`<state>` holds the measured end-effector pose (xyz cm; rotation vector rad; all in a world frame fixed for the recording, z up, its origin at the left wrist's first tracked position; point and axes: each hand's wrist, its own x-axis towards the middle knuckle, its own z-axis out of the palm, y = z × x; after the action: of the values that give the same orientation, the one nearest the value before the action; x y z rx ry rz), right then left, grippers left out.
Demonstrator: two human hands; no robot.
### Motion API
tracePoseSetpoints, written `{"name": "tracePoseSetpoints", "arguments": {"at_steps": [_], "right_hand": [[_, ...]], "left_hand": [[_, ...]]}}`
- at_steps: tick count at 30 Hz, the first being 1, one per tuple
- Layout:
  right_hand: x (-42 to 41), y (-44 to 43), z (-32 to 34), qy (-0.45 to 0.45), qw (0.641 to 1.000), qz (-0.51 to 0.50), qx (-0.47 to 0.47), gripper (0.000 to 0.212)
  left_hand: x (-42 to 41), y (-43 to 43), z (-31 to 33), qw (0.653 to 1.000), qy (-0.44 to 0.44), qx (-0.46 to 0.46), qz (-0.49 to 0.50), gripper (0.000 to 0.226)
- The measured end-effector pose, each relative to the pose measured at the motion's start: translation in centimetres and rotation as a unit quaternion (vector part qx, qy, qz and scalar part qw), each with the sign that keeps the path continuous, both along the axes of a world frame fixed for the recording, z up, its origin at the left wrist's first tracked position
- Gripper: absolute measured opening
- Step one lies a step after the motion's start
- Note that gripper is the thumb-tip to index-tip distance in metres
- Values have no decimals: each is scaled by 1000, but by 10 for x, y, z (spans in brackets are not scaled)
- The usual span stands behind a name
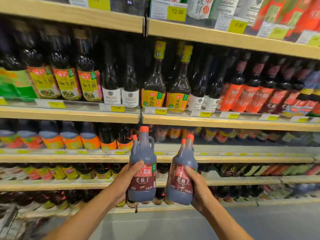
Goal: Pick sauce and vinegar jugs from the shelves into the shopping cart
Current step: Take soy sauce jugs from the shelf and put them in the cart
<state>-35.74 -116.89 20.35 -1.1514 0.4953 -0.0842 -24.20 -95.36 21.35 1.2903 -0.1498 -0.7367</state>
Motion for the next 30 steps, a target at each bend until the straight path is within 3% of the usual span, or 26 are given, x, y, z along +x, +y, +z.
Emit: {"name": "tracePoseSetpoints", "arguments": {"at_steps": [3, 7, 15, 17, 19, 22, 26, 30], "right_hand": [[13, -7, -4, -2, 999, 35, 14, 94], [28, -13, -18, 11, 998, 65, -10, 82], [52, -31, -38, 29, 986, 115, -116, 76], [60, -33, -34, 24, 978, 123, -166, 70], [71, -34, -31, 22, 968, 125, -217, 76], [89, -36, -33, 7, 937, 137, -321, 75], [116, -39, -38, -30, 884, 155, -441, 79], [146, -43, -38, -106, 814, 182, -541, 78]], "left_hand": [[-6, 6, -4, 999, 11, 0, 38, 88], [-3, 10, -15, 997, 4, 8, 75, 110], [4, 11, -40, 993, 6, 2, 116, 115], [8, 11, -40, 993, 3, 2, 117, 108], [11, 11, -41, 992, 7, -6, 124, 85], [17, 13, -45, 989, 17, -10, 144, 70], [27, 18, -52, 988, 5, 8, 155, 110], [41, 25, -63, 986, 3, -1, 165, 118]]}}
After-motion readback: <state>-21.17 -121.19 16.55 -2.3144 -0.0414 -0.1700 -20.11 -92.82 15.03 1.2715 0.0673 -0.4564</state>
